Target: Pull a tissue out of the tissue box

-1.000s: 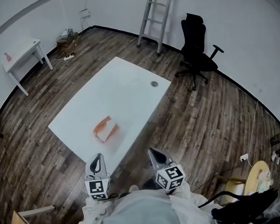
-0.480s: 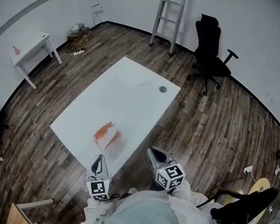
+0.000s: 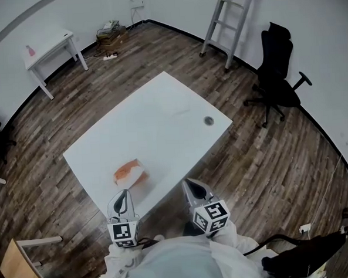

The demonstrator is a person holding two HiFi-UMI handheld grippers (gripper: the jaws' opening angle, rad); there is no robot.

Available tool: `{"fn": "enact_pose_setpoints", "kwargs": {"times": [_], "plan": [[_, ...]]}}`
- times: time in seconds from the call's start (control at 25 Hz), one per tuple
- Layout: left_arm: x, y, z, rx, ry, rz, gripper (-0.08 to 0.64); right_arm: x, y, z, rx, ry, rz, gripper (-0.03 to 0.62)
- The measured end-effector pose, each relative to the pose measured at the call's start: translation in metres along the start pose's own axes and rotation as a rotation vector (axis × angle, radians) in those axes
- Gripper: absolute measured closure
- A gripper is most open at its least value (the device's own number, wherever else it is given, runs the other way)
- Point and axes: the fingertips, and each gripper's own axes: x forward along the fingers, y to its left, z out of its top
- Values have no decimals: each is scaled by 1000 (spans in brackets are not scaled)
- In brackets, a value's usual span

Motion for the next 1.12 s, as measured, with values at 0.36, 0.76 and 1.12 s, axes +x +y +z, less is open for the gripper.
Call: {"fn": "enact_pose_setpoints", "kwargs": {"times": [0.36, 0.76, 1.12], "plan": [[11, -4, 7, -21, 23, 104, 560, 21, -22, 15, -16, 27, 96, 592], [19, -24, 17, -30, 34, 190, 560, 27, -44, 26, -26, 52, 185, 592], [14, -42, 19, -44, 40, 278, 560, 30, -56, 28, -37, 73, 275, 592]]}}
